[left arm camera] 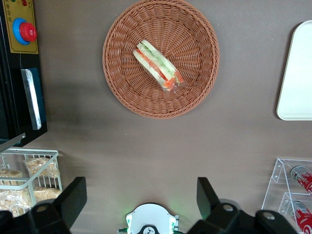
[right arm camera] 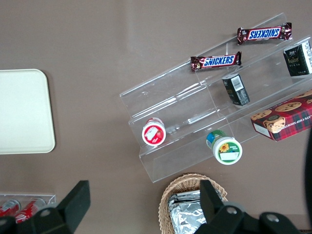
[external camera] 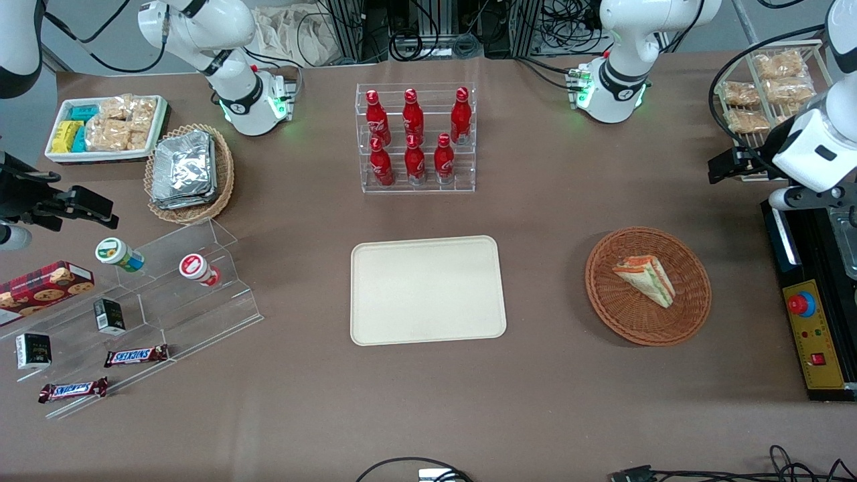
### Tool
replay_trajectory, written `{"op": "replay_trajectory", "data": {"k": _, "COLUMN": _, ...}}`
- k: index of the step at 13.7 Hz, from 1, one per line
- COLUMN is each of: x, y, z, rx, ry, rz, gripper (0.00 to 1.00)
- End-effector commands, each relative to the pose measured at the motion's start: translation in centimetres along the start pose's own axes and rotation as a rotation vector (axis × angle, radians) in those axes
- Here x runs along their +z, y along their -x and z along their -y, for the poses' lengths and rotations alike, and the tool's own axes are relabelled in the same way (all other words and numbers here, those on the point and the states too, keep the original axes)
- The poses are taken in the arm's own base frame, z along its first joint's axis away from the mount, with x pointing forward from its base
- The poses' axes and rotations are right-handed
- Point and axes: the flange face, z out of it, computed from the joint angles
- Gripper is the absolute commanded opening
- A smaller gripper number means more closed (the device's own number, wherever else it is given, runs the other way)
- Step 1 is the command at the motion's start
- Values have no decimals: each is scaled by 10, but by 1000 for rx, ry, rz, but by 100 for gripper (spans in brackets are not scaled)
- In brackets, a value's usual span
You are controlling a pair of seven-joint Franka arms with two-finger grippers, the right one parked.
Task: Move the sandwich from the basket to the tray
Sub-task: 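Move the left gripper over the wicker basket toward the wrapped sandwich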
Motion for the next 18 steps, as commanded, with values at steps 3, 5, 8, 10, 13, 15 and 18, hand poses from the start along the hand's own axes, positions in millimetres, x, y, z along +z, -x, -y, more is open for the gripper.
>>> {"op": "replay_trajectory", "data": {"k": 3, "x": -11, "y": 3, "z": 1, "rx": 5, "ry": -4, "rz": -9, "gripper": 100}}
{"op": "replay_trajectory", "data": {"k": 5, "x": -11, "y": 3, "z": 1, "rx": 6, "ry": -2, "rz": -10, "gripper": 100}}
{"op": "replay_trajectory", "data": {"k": 8, "x": -11, "y": 0, "z": 3, "rx": -10, "ry": -1, "rz": -16, "gripper": 100}}
{"op": "replay_trajectory", "data": {"k": 10, "x": -7, "y": -3, "z": 19, "rx": -48, "ry": 5, "rz": -7, "gripper": 100}}
{"op": "replay_trajectory", "data": {"k": 13, "x": 14, "y": -20, "z": 29, "rx": -201, "ry": 10, "rz": 30, "gripper": 100}}
{"op": "replay_trajectory", "data": {"k": 15, "x": 26, "y": -33, "z": 26, "rx": -288, "ry": 12, "rz": 28, "gripper": 100}}
{"op": "replay_trajectory", "data": {"k": 18, "x": 41, "y": -43, "z": 28, "rx": -327, "ry": 1, "rz": 53, "gripper": 100}}
